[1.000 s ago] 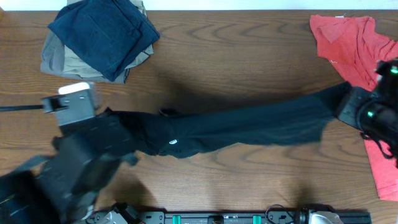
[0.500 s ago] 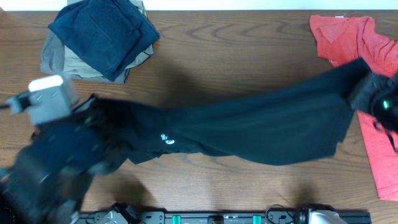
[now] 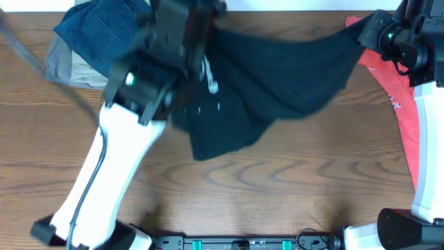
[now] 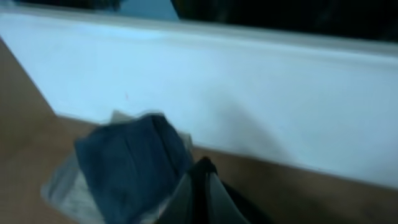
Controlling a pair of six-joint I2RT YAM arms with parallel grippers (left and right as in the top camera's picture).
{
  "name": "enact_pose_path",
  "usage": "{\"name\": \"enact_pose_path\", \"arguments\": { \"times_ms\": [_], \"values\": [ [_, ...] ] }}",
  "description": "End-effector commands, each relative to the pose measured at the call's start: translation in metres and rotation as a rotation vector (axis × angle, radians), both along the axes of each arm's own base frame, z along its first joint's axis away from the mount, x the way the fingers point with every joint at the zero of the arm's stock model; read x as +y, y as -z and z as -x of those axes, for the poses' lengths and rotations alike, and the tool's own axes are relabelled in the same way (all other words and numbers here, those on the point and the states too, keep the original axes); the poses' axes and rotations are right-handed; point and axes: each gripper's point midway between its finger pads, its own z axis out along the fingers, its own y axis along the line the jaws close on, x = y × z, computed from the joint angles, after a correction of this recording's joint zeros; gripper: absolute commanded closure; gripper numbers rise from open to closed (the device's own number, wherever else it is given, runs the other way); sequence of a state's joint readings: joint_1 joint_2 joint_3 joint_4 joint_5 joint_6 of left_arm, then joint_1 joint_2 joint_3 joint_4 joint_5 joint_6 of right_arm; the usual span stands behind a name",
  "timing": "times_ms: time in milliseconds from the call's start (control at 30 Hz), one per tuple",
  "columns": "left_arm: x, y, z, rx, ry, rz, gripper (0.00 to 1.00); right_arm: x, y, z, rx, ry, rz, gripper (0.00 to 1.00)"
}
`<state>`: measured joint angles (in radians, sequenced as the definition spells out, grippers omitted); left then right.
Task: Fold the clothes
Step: 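Lift the black shirt with both grippers and swing it up toward the far edge, then pull the shirt back toward the near edge with both grippers, laying it down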
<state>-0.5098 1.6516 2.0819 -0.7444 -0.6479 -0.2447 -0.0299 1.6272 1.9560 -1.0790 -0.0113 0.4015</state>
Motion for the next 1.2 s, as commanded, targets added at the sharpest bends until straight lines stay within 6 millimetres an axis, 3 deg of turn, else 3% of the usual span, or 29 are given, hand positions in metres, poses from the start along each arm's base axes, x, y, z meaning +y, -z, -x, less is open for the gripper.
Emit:
{"name": "enact_pose_path", "arguments": {
  "times_ms": [0,200,300,400,500,633,733,833,900,967,1067,1167],
  "values": [
    [0.031,-0.052,-0.002,-0.108,0.022,-0.055,0.94,-0.012,-0.052,0.008,-0.127,0.003,0.033,0.99],
    [0.047,-0.117,0.017,-0.257,0.12,0.028,0.94,-0.036,-0.123,0.035,-0.267,0.04,0.092,0.99],
    [0.054,-0.115,0.025,-0.223,0.13,0.024,0.94,-0.045,-0.13,0.048,-0.259,0.044,0.131,0.98],
    [0.05,-0.074,0.022,-0.064,0.181,0.018,0.94,-0.053,-0.111,0.054,-0.181,0.058,0.126,0.98],
    [0.042,-0.009,0.014,0.158,0.208,0.07,0.93,-0.051,-0.077,0.051,-0.067,0.043,0.101,0.98],
    [0.031,0.096,0.007,0.5,0.192,0.114,0.94,-0.026,-0.012,0.049,0.122,-0.053,0.001,0.97],
    [0.023,0.176,0.017,0.77,0.142,0.184,0.94,-0.011,0.053,0.055,0.301,-0.099,-0.039,0.99],
    [0.014,0.231,0.036,0.98,0.16,0.215,0.94,0.005,0.11,0.07,0.458,-0.136,-0.059,0.99],
    [0.017,0.255,0.052,1.081,0.139,0.197,0.94,0.014,0.138,0.082,0.539,-0.157,-0.067,0.99],
    [0.022,0.264,0.069,1.155,0.12,0.187,0.94,0.021,0.159,0.092,0.598,-0.17,-0.072,0.99],
    [0.028,0.261,0.091,1.224,0.104,0.175,0.94,0.028,0.176,0.104,0.655,-0.171,-0.086,0.99],
    [0.033,0.248,0.11,1.247,0.099,0.172,0.94,0.032,0.179,0.112,0.671,-0.17,-0.092,0.99]
  ]
}}
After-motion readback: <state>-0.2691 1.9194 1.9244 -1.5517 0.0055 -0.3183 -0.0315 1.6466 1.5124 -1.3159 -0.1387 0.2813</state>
